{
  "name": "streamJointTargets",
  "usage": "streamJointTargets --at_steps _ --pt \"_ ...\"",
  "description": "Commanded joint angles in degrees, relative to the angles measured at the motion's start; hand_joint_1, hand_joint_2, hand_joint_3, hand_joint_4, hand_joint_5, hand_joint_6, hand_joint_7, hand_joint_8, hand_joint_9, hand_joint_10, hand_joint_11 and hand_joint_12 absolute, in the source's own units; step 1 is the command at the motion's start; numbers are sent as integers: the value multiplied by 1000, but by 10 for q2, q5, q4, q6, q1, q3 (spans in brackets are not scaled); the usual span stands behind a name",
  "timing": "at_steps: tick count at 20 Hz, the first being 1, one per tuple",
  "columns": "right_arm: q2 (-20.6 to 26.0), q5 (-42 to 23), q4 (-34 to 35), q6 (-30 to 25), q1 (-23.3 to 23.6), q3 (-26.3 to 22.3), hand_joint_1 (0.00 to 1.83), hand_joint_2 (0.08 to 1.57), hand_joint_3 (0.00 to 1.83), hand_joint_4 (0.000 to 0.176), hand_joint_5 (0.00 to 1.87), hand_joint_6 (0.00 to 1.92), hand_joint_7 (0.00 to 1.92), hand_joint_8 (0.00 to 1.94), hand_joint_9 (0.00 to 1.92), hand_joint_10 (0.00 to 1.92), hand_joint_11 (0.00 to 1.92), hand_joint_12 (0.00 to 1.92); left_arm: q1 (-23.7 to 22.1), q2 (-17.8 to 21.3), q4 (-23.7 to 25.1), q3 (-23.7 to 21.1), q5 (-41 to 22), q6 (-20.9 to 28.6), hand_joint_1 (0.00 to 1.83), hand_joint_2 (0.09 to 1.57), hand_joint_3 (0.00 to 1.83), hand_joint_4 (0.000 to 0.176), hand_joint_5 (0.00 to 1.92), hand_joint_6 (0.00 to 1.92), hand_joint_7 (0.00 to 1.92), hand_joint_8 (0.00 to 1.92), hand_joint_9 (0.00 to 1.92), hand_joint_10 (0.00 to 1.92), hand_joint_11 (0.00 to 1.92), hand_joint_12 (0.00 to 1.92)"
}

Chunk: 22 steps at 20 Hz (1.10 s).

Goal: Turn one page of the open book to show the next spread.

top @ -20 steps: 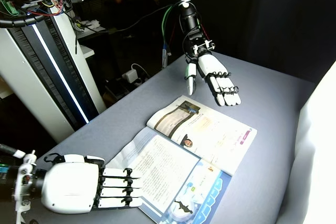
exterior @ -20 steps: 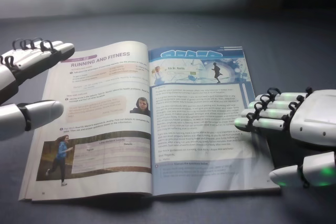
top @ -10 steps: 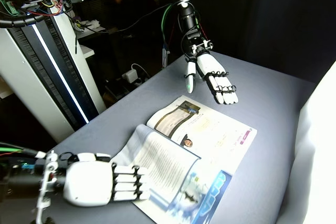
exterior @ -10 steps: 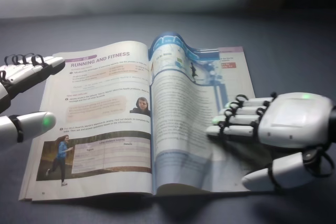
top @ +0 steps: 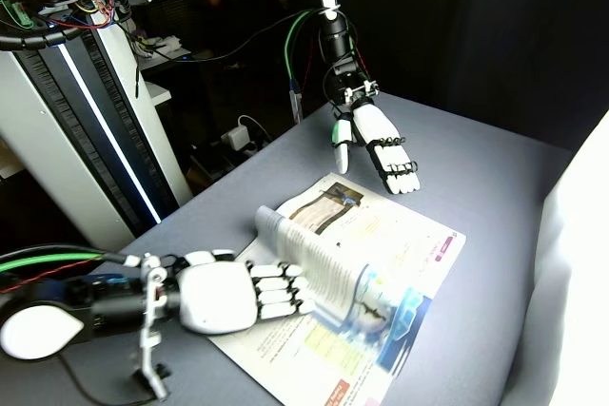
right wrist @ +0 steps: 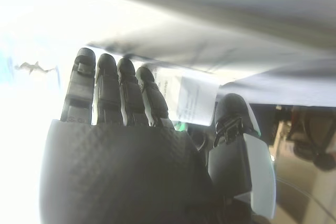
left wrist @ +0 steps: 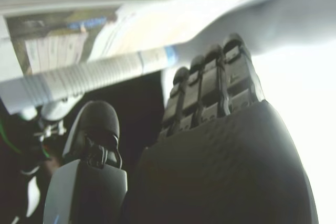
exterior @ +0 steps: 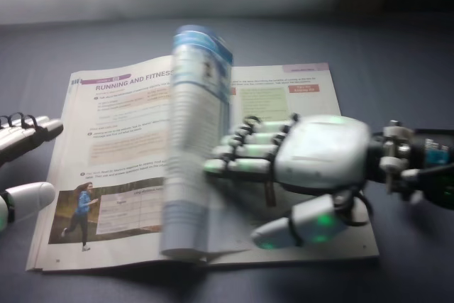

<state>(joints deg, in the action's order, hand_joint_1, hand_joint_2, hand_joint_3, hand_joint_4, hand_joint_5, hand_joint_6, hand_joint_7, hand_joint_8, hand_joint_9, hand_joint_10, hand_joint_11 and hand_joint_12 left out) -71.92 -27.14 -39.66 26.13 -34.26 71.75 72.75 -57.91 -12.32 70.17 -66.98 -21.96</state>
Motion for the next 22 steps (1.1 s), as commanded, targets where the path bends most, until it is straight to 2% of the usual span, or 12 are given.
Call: streamJointTargets --at_steps 1,8,9,12,13,14,15,16,17,18,19,22 --pt "-8 -83 18 2 16 4 0 1202 0 0 0 0 0 0 0 0 0 0 -3 -2 -6 4 -74 5 178 1418 9 0 127 27 75 15 11 4 0 0" --pt "-52 -119 -17 10 92 16 0 1213 3 0 0 0 0 0 0 0 0 0 -4 -7 -1 10 -74 7 0 1315 0 0 0 0 0 0 0 0 0 0" --pt "-58 -125 -24 10 101 16 0 1194 0 0 0 0 0 0 0 0 0 0 -5 -8 -1 11 -74 7 0 1520 51 0 0 0 0 0 3 1 43 21" --pt "-78 -148 -50 4 129 16 0 1168 0 0 0 0 0 0 0 0 0 0 -6 -10 0 14 -74 8 0 1313 0 0 296 20 403 23 489 48 86 1138" --pt "-82 -161 -53 3 138 15 0 1176 0 0 0 0 0 0 0 0 0 0 -7 -11 0 16 -74 8 0 1519 246 0 191 12 251 12 317 22 16 1124" --pt "-85 -175 -52 2 142 15 0 1161 0 0 0 0 0 0 0 0 0 0 -8 -12 1 18 -75 8 0 1561 144 0 357 48 396 36 410 71 2 1290" --pt "-86 -191 -51 -2 146 14 0 1159 0 0 0 0 0 0 0 0 0 0 -10 -13 1 19 -76 8 360 1569 269 0 501 100 550 48 443 327 0 1507" --pt "-84 -211 -48 -7 149 12 0 1158 0 0 0 0 0 0 0 0 0 0 -11 -14 1 20 -78 9 412 1571 190 0 446 65 442 9 282 299 0 1268" --pt "-81 -221 -45 -8 149 10 16 1177 0 0 0 0 0 0 0 0 0 0 -11 -14 1 20 -80 9 82 1571 219 0 369 27 421 3 304 339 0 1391" --pt "-69 -238 -38 -9 149 3 2 1171 0 0 0 0 0 0 0 0 0 0 -12 -13 1 20 -84 10 16 1548 144 0 299 19 326 12 210 320 0 1156" --pt "-59 -244 -35 -9 149 -2 46 1149 0 0 0 0 0 0 0 0 0 0 -12 -12 -2 19 -89 11 91 1449 21 0 436 75 489 68 387 403 44 1513" --pt "-4 -258 -20 -9 146 -26 29 1150 0 0 0 0 0 0 0 0 0 0 -12 3 -12 7 -110 3 91 1461 1 0 505 43 564 24 363 614 25 1683"
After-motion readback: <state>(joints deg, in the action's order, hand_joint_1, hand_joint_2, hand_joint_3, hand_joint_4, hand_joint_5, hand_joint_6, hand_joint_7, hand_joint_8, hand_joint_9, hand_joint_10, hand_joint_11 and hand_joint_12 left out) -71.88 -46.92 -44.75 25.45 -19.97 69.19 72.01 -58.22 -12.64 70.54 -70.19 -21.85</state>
